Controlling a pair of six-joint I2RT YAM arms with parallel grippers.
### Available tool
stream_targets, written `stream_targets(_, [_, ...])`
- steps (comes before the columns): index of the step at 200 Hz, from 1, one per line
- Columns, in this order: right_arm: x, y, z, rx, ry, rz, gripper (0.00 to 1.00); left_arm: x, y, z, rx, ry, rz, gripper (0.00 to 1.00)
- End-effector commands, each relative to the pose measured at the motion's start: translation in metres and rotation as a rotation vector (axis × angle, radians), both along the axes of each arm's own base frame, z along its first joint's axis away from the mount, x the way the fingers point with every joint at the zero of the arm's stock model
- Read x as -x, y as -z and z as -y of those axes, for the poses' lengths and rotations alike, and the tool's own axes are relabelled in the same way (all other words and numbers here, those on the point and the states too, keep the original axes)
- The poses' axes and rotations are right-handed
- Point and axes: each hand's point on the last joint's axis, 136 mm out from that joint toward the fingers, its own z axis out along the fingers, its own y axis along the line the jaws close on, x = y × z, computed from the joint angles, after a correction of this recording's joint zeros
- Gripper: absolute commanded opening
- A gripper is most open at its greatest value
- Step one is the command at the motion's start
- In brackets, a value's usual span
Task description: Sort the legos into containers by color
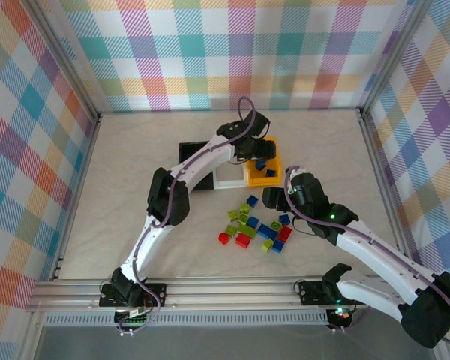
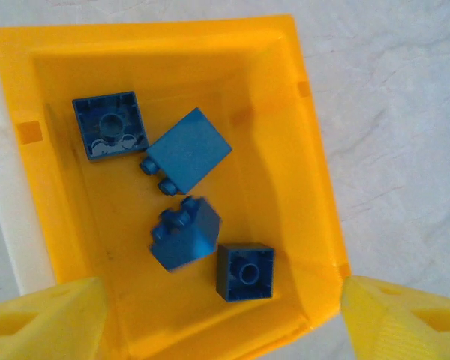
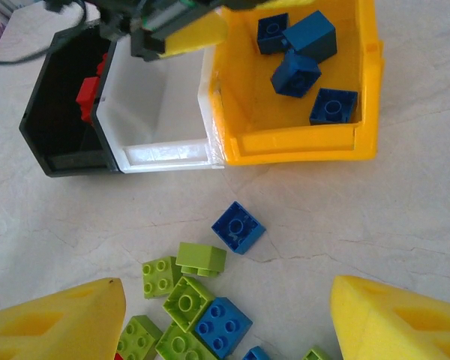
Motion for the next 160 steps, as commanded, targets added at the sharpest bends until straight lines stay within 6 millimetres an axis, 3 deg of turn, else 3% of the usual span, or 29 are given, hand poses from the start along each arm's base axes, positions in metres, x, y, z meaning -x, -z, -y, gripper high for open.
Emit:
stream_targets(1, [0.003,0.004,0.003,-0.005,0.010,-0.026,0.73,0.019,-0.080,-0.003,0.112,0.029,0.094,0.88])
stream_targets(19, [0.006,0.014,0.005,0.012,0.023,-0.070,0.73,0.041,-0.095,-0.017,0.140,0.032,0.121,1.00])
stream_targets(39, [0.009,0.036,0.013,0.059,0.061,-0.153,0.73,0.068,-0.098,-0.043,0.154,0.009,0.135,1.00])
stream_targets(70, [0.008,0.077,0.026,0.163,0.130,-0.301,0.72,0.113,-0.064,-0.101,0.078,-0.053,0.116,1.00])
stream_targets(109, [-0.003,0.120,0.061,0.256,0.271,-0.436,0.71,0.160,-0.023,-0.164,-0.036,-0.123,0.078,1.00])
stream_targets(136, [-0.004,0.131,0.058,0.266,0.249,-0.466,0.69,0.179,-0.006,-0.189,-0.068,-0.149,0.066,1.00])
stream_targets(160, [-0.006,0.130,0.051,0.245,0.224,-0.470,0.65,0.190,0.007,-0.198,-0.071,-0.162,0.044,1.00])
